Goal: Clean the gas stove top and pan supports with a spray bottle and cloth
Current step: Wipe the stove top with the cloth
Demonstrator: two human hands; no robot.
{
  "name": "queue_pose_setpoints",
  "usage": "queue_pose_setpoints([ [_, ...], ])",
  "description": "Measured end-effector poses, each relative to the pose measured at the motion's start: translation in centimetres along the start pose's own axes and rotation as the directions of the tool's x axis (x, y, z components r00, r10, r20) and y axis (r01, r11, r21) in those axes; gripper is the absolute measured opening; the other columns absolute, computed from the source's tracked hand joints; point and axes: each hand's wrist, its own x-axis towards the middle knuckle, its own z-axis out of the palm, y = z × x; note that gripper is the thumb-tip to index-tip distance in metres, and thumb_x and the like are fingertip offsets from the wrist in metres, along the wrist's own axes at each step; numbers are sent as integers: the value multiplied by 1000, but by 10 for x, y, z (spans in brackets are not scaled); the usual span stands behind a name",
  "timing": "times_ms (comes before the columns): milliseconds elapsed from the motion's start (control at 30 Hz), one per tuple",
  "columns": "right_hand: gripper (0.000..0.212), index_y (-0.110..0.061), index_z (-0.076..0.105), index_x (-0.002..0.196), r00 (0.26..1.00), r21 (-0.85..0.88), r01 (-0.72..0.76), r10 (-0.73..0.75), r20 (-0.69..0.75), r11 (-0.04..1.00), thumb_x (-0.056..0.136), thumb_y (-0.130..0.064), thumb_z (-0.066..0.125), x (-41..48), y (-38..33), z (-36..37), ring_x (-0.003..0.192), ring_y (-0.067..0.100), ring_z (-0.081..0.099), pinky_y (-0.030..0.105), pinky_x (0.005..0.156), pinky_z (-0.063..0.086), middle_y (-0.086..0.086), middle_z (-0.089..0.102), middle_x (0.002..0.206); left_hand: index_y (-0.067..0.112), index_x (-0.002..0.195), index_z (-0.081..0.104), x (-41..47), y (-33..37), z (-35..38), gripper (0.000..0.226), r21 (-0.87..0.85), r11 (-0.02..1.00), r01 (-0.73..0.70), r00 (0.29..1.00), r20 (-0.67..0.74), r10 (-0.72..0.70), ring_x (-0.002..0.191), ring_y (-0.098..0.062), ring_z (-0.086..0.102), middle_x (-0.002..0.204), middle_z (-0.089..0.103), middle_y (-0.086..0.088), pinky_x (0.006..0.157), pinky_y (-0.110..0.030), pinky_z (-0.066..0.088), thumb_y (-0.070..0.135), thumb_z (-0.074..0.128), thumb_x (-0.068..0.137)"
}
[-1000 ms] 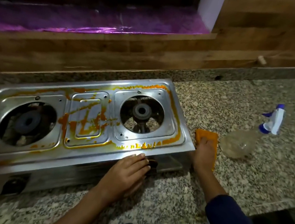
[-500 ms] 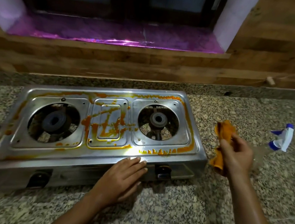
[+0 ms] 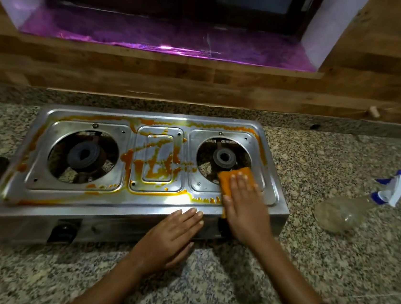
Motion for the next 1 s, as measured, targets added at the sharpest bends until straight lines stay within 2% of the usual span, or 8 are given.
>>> queue_pose_setpoints([
  [167,73,-10,11,156,986,39,158,-160,52,987,95,-50,5,30,-62,11,151,20,10,34,120,0,9,12,163,2,132,58,-9,-3,-4,41,13,1000,23,999,-48,-22,139,-24,42,145,50,-12,112,-44,37,18,55,94],
  [333,67,-14,21,155,944,72,319,-324,57,945,98,-48,12,15,-41,1,150,17,13,34,122,7,5,17,162,2,131,59,-14,-6,-11,41,23,1000,20,998,-65,-18,138,-24,44,143,52,-11,113,-42,37,14,58,92],
  [433,62,-20,29,153,978,99,206,-206,-11,973,99,-48,19,-8,11,-6,149,14,18,38,121,18,-1,25,160,3,128,62,-9,-4,-14,39,-4,1000,31,996,-82,-31,135,-23,48,140,55,-10,111,-40,39,14,59,91],
  [567,67,-16,26,153,992,41,-98,101,-77,994,97,-50,14,-6,70,-12,149,18,17,36,120,10,4,23,161,2,124,65,-7,-1,-17,37,-24,998,55,993,-107,-57,133,-22,50,137,58,-10,112,-38,38,14,61,89],
  [667,71,-10,26,153,979,-4,-165,163,-121,986,95,-49,10,-5,54,-6,150,21,17,37,121,7,9,23,160,3,121,67,-4,3,-21,35,-82,994,79,990,-113,-88,132,-20,52,135,59,-10,111,-36,39,14,62,89],
  [800,65,-14,27,153,995,79,54,-47,-92,995,98,-47,18,-13,-28,13,149,17,15,32,121,3,2,19,159,4,116,70,-2,4,-33,29,-175,974,143,969,-175,-173,123,-17,60,127,66,-7,106,-34,45,13,60,90],
  [900,60,-10,37,149,969,119,244,-236,-74,963,96,-38,32,-3,-84,27,146,23,30,34,120,9,10,35,155,3,115,71,-2,2,-48,29,-199,954,227,937,-223,-269,121,-20,61,123,67,-8,103,-39,47,15,56,93],
  [1000,57,-9,41,147,952,109,303,-295,-80,947,95,-34,36,-3,-91,26,144,22,33,30,119,7,10,40,153,1,113,71,6,1,-60,32,-160,952,263,930,-219,-294,126,-24,56,123,67,-10,108,-40,42,19,53,95],
])
